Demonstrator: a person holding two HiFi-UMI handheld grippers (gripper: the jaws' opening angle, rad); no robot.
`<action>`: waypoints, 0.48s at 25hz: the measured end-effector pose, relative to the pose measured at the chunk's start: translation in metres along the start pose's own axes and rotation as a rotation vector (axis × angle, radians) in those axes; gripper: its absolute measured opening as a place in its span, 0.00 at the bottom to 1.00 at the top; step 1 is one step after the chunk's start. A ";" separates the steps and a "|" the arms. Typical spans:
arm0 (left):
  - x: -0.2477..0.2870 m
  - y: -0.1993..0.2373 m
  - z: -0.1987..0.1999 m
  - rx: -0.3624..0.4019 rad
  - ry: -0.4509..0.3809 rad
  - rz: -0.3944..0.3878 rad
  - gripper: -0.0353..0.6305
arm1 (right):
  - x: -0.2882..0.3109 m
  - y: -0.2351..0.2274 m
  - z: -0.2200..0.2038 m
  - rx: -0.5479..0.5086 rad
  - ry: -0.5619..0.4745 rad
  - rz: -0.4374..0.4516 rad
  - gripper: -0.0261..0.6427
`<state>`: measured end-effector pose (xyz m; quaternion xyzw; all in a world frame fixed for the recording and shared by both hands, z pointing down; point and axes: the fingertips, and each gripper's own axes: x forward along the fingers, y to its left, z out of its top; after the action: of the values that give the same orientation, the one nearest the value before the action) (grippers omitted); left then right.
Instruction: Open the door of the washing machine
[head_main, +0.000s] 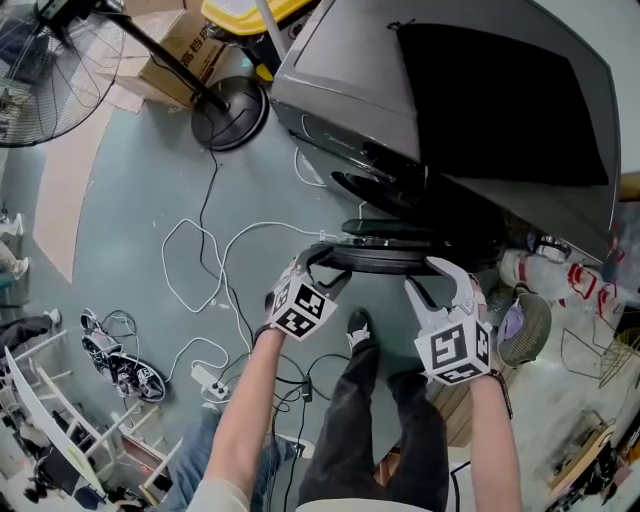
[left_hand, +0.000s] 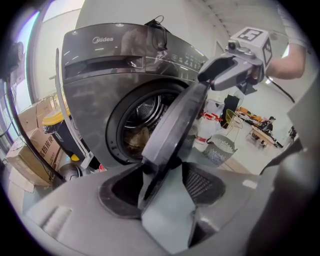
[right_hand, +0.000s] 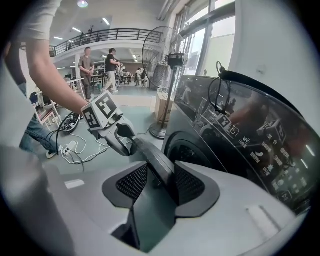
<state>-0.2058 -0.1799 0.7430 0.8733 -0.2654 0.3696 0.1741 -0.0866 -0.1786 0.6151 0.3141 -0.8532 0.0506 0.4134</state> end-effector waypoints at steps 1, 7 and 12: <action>-0.001 -0.002 -0.002 0.009 0.000 -0.006 0.49 | -0.001 0.002 -0.001 -0.001 -0.002 0.007 0.26; -0.002 -0.011 -0.009 0.036 0.038 -0.068 0.50 | -0.005 0.008 -0.008 0.013 -0.014 0.014 0.26; -0.003 -0.016 -0.006 0.094 0.066 -0.098 0.53 | -0.007 0.013 -0.006 0.026 -0.016 0.023 0.27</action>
<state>-0.2012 -0.1630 0.7429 0.8798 -0.1988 0.4012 0.1594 -0.0868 -0.1626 0.6156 0.3100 -0.8593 0.0641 0.4019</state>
